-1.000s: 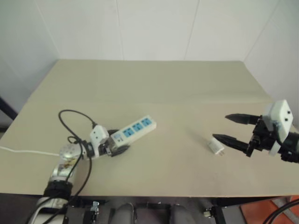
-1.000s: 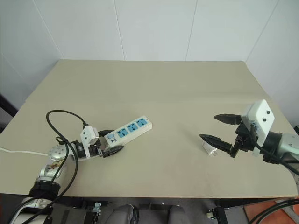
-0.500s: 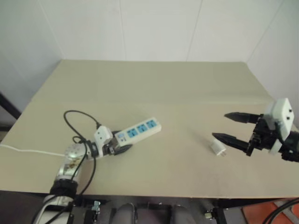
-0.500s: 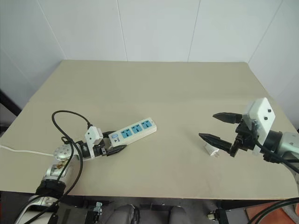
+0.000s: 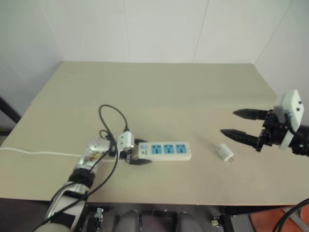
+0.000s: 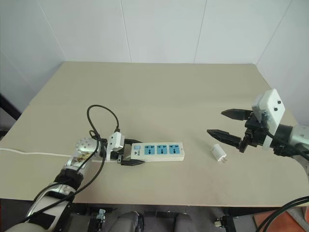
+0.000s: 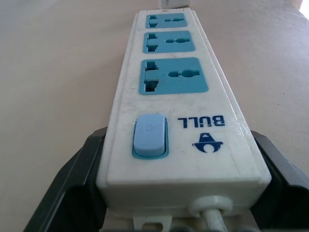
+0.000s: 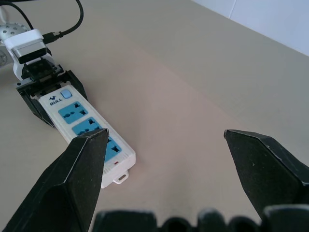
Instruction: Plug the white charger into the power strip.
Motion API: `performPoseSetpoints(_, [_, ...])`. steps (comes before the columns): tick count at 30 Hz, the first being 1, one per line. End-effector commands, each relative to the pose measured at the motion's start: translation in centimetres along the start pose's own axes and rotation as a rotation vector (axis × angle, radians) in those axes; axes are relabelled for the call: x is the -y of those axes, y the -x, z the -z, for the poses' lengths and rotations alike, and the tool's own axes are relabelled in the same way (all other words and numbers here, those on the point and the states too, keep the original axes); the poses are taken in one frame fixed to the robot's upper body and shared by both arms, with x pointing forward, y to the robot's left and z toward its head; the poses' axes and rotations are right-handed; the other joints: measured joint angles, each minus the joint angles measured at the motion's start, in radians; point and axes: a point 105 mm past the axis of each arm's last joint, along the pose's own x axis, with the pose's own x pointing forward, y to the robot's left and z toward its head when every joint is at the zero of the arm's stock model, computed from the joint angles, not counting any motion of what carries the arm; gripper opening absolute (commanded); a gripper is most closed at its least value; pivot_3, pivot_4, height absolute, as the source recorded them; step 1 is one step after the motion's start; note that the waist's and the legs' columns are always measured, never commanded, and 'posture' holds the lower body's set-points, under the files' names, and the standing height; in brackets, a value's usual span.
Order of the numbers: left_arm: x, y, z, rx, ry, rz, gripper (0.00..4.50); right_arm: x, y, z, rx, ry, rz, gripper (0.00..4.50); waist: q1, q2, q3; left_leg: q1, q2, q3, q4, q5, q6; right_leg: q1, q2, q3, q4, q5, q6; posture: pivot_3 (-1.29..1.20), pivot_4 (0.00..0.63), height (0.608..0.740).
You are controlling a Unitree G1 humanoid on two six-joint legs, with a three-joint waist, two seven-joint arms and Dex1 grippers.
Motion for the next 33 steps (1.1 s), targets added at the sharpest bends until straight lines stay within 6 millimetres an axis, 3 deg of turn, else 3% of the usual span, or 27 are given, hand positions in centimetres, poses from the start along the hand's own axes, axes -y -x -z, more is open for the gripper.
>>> performPoseSetpoints(1, [1.7, -0.2, 1.5, -0.089, -0.031, 0.162, 3.34, -0.2, 0.0, -0.4, -0.017, 0.005, -0.011, 4.50, 0.000, 0.000, 0.000, 0.000, 0.000, 0.000, 0.000, 0.000, 0.000, 0.000, 0.000, 0.000, 0.000, 0.000, 0.000, 0.00, 0.150, 0.740])
performPoseSetpoints(5, [1.1, -0.6, 1.6, -0.064, -0.016, 0.124, 3.34, 0.4, -0.4, -0.2, -0.054, -0.033, 0.060, 4.50, 0.000, 0.000, 0.000, -0.001, 0.000, 0.000, 0.001, 0.000, 0.000, -0.001, 0.000, 0.000, 0.001, 0.000, 0.000, 0.00, 0.150, 0.740])
performPoseSetpoints(10, [1.3, -0.9, 2.0, -0.059, 0.004, 0.109, 3.34, 3.1, -1.7, 0.1, -0.275, -0.246, 0.255, 4.50, -0.006, 0.002, -0.001, 0.000, 0.002, -0.001, 0.005, 0.000, 0.000, 0.000, -0.001, 0.001, 0.002, 0.002, 0.001, 0.00, 0.150, 0.740])
performPoseSetpoints(16, [1.8, -1.0, 2.2, -0.069, 0.052, 0.134, 3.34, 6.3, -3.3, -1.1, -0.484, -0.446, 0.350, 4.50, 0.001, 0.004, -0.002, -0.002, 0.001, -0.003, 0.006, 0.000, 0.000, 0.000, -0.001, -0.001, 0.001, 0.002, 0.001, 0.00, 0.150, 0.740])
performPoseSetpoints(20, [1.9, -1.0, 2.2, -0.069, 0.062, 0.135, 3.34, 6.2, -4.0, -0.9, -0.629, -0.457, 0.302, 4.50, 0.001, 0.005, -0.003, -0.008, 0.001, -0.003, 0.005, -0.001, 0.001, -0.006, -0.001, -0.001, 0.000, 0.002, 0.001, 0.00, 0.150, 0.740])
performPoseSetpoints(28, [2.0, -1.1, 2.2, -0.070, 0.075, 0.145, 3.34, 5.1, -4.0, 3.1, -0.920, -0.457, 0.253, 4.50, -0.001, 0.006, -0.004, -0.013, 0.000, 0.000, 0.008, -0.001, 0.002, -0.013, -0.002, 0.000, 0.003, 0.003, 0.001, 0.00, 0.150, 0.740])
performPoseSetpoints(33, [2.2, -1.3, 2.3, -0.071, 0.076, 0.147, 3.34, 4.6, -4.4, 4.0, -0.980, -0.441, 0.224, 4.50, -0.001, 0.008, -0.005, -0.014, 0.000, 0.000, 0.008, -0.001, 0.002, -0.014, -0.002, 0.000, 0.004, 0.003, 0.002, 0.00, 0.150, 0.740])
